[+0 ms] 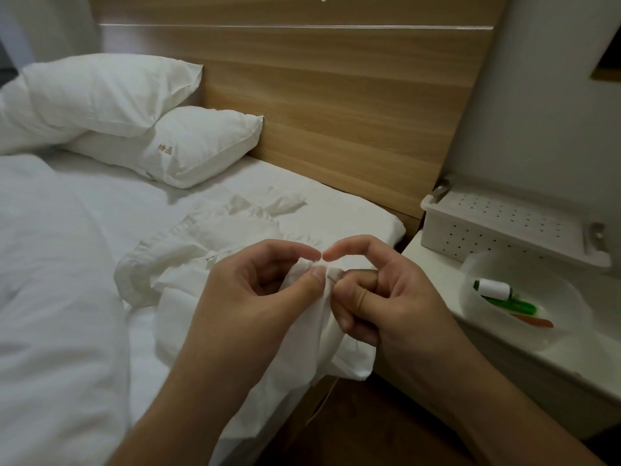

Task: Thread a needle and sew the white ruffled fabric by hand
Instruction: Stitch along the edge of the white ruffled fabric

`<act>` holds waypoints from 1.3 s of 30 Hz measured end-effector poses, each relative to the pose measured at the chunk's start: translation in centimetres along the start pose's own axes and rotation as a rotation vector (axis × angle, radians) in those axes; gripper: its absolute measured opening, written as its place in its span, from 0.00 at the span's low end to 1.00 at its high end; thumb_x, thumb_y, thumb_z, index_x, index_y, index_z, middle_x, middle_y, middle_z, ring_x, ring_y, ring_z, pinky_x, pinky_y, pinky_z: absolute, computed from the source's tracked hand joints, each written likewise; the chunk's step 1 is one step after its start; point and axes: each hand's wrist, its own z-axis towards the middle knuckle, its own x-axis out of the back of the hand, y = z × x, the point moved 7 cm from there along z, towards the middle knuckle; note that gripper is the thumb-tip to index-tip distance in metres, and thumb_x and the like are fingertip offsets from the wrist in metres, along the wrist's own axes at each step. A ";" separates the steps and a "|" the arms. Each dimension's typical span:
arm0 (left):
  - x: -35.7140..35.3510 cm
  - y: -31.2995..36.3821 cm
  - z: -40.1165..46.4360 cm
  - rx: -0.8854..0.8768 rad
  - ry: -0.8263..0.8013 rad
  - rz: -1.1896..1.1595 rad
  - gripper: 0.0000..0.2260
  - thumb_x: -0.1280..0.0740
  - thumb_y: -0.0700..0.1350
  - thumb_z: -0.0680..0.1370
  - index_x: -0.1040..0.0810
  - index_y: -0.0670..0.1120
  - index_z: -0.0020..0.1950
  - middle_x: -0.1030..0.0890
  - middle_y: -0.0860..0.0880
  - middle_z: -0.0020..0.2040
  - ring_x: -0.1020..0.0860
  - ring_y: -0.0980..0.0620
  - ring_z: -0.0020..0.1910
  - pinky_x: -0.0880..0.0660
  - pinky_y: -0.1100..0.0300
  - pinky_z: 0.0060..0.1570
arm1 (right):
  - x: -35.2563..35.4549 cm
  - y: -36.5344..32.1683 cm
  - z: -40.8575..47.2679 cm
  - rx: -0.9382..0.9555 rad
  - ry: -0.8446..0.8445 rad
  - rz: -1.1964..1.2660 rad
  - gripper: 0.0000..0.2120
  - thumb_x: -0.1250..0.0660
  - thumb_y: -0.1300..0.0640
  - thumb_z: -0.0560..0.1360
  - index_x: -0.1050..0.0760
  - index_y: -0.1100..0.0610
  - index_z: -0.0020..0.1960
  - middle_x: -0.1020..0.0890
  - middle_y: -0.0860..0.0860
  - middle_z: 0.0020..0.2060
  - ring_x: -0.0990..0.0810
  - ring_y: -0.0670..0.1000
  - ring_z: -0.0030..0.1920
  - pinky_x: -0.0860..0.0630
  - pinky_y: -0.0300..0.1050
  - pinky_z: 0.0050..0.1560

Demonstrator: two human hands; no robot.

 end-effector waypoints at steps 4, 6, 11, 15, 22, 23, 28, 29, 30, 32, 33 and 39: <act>-0.7 -0.1 -0.1 0.008 -0.050 0.021 0.07 0.24 0.45 0.77 0.13 0.53 0.54 0.11 0.51 0.46 0.12 0.52 0.50 0.14 0.56 0.50 | -0.1 -0.3 0.1 0.026 0.007 0.011 0.13 0.32 0.58 0.78 0.25 0.51 0.61 0.23 0.58 0.30 0.30 0.50 0.27 0.32 0.41 0.27; -0.7 0.0 -0.1 0.003 -0.043 0.021 0.07 0.24 0.44 0.77 0.13 0.52 0.54 0.11 0.51 0.46 0.12 0.52 0.50 0.14 0.56 0.50 | -0.2 -0.4 0.0 0.028 0.005 0.015 0.15 0.30 0.55 0.75 0.25 0.50 0.62 0.21 0.59 0.31 0.30 0.51 0.26 0.32 0.42 0.26; 0.0 0.2 0.0 -0.016 0.036 -0.005 0.07 0.24 0.46 0.75 0.12 0.53 0.53 0.11 0.51 0.46 0.13 0.52 0.50 0.16 0.59 0.47 | 0.4 -0.4 0.2 0.015 0.029 0.027 0.14 0.33 0.56 0.79 0.25 0.52 0.64 0.16 0.62 0.39 0.24 0.56 0.29 0.29 0.46 0.28; 0.3 0.1 0.1 -0.008 0.068 -0.025 0.06 0.24 0.45 0.76 0.12 0.54 0.52 0.11 0.52 0.46 0.13 0.53 0.50 0.18 0.61 0.45 | 1.1 0.0 0.2 0.007 0.073 0.002 0.12 0.38 0.67 0.82 0.24 0.56 0.62 0.16 0.63 0.41 0.21 0.60 0.33 0.25 0.48 0.30; -0.2 -0.1 0.1 -0.006 0.039 -0.023 0.07 0.24 0.42 0.77 0.13 0.52 0.53 0.11 0.51 0.45 0.13 0.53 0.48 0.18 0.61 0.47 | 0.9 -0.1 0.0 0.023 0.145 0.020 0.09 0.36 0.68 0.81 0.25 0.58 0.58 0.17 0.61 0.35 0.21 0.57 0.32 0.23 0.46 0.32; -0.5 0.0 0.0 -0.015 0.025 -0.006 0.07 0.24 0.41 0.77 0.13 0.51 0.53 0.11 0.50 0.44 0.13 0.52 0.46 0.18 0.61 0.46 | 0.8 -0.2 -0.1 0.029 0.155 0.015 0.09 0.36 0.68 0.81 0.26 0.58 0.57 0.17 0.61 0.35 0.21 0.56 0.31 0.23 0.46 0.32; -0.5 0.2 0.0 -0.044 0.029 0.023 0.07 0.25 0.39 0.78 0.14 0.49 0.54 0.12 0.49 0.41 0.13 0.52 0.43 0.16 0.61 0.47 | 0.4 -1.1 -0.4 0.030 0.159 -0.101 0.09 0.34 0.67 0.81 0.26 0.57 0.58 0.15 0.59 0.36 0.17 0.57 0.33 0.20 0.48 0.34; -0.4 0.3 0.0 -0.046 0.043 0.030 0.07 0.25 0.40 0.77 0.14 0.49 0.53 0.12 0.50 0.42 0.13 0.52 0.44 0.16 0.62 0.47 | 0.4 -1.4 -0.5 0.038 0.150 -0.158 0.09 0.34 0.66 0.81 0.26 0.56 0.58 0.14 0.58 0.37 0.16 0.56 0.35 0.18 0.49 0.36; -0.2 0.3 0.0 -0.048 0.058 0.042 0.07 0.24 0.41 0.77 0.14 0.50 0.53 0.12 0.51 0.43 0.13 0.53 0.45 0.17 0.63 0.46 | 0.4 -1.7 -0.7 0.055 0.149 -0.244 0.08 0.33 0.64 0.81 0.25 0.53 0.57 0.13 0.55 0.38 0.14 0.54 0.37 0.16 0.48 0.38; 0.1 0.2 0.1 -0.044 0.088 0.058 0.06 0.24 0.43 0.77 0.13 0.51 0.53 0.12 0.53 0.44 0.13 0.54 0.46 0.17 0.65 0.44 | 0.5 -2.3 -1.0 0.118 0.177 -0.485 0.06 0.31 0.57 0.80 0.23 0.48 0.56 0.13 0.47 0.40 0.13 0.48 0.42 0.15 0.45 0.42; 0.2 0.1 0.1 -0.037 0.103 0.062 0.06 0.24 0.43 0.77 0.13 0.52 0.52 0.12 0.53 0.44 0.13 0.55 0.46 0.17 0.64 0.44 | 0.7 -2.6 -1.1 0.163 0.208 -0.622 0.05 0.31 0.53 0.80 0.22 0.45 0.55 0.13 0.43 0.40 0.14 0.44 0.43 0.15 0.42 0.43; 0.5 -0.4 0.2 -0.020 0.135 0.062 0.06 0.24 0.44 0.75 0.13 0.52 0.51 0.12 0.53 0.43 0.14 0.54 0.45 0.20 0.65 0.42 | 0.5 -4.2 -1.6 0.383 0.364 -1.042 0.08 0.33 0.47 0.77 0.20 0.44 0.56 0.19 0.36 0.52 0.22 0.38 0.55 0.24 0.33 0.55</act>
